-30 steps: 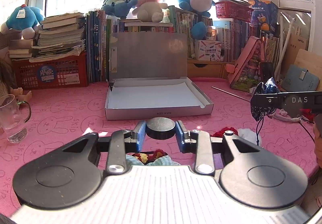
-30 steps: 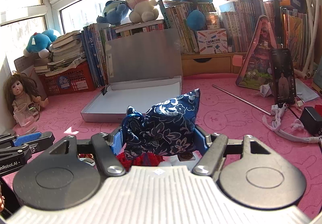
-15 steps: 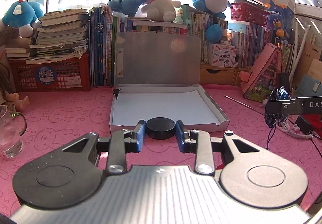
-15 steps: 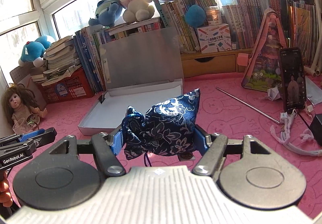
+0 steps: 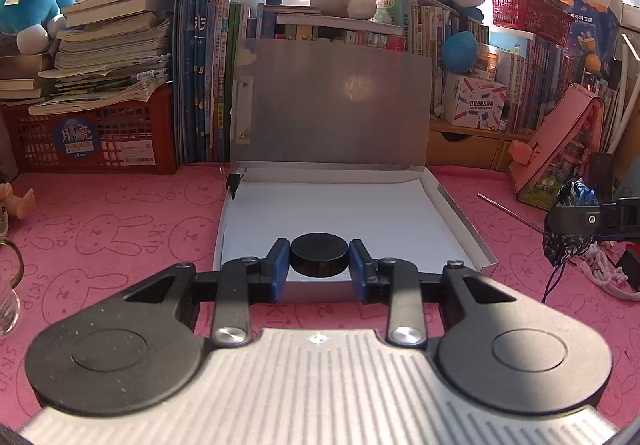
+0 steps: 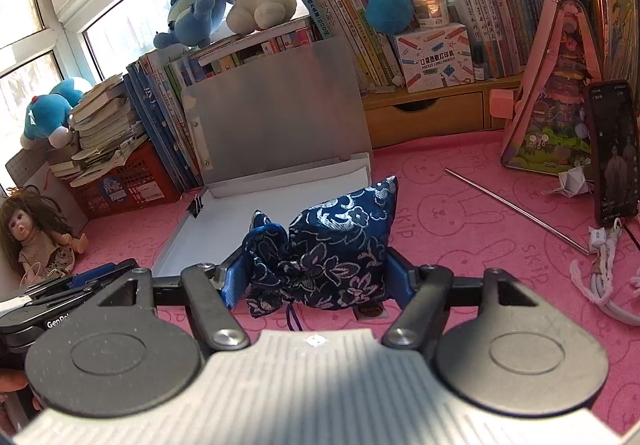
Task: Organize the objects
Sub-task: 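Carry the pouch and lid into the silver box with both grippers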
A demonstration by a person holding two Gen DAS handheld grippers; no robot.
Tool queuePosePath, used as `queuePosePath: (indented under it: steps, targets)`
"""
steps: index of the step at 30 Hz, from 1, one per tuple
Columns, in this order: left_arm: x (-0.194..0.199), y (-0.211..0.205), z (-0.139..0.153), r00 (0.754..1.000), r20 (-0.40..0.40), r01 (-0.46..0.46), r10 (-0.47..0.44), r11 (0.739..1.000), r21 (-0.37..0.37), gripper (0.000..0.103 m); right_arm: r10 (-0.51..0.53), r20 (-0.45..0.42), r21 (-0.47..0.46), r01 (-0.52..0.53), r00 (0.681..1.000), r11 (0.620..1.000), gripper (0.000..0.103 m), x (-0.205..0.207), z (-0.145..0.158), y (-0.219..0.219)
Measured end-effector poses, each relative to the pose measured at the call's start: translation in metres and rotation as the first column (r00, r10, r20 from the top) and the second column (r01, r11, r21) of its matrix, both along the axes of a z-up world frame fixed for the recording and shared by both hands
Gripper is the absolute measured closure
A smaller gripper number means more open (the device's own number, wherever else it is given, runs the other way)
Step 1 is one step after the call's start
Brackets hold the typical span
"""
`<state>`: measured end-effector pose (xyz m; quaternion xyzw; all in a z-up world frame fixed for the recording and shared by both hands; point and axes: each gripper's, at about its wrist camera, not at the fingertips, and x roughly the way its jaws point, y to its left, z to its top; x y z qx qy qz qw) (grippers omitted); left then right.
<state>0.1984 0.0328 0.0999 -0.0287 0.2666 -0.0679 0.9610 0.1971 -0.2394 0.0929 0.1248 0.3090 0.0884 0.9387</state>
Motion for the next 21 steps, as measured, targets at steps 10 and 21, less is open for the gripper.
queuePosePath:
  steps: [10,21]
  targets:
    - [0.063,0.0,-0.014,0.999,-0.048,-0.009,0.009,1.0,-0.009,0.066,-0.022,-0.073,0.003,0.022,0.997,1.0,0.033,0.055,-0.012,0.006]
    - [0.128,-0.012,-0.026,0.997,-0.073,-0.018,0.019,1.0,0.023,0.066,-0.029,-0.137,0.06,0.037,0.99,0.998,0.032,0.121,-0.025,0.003]
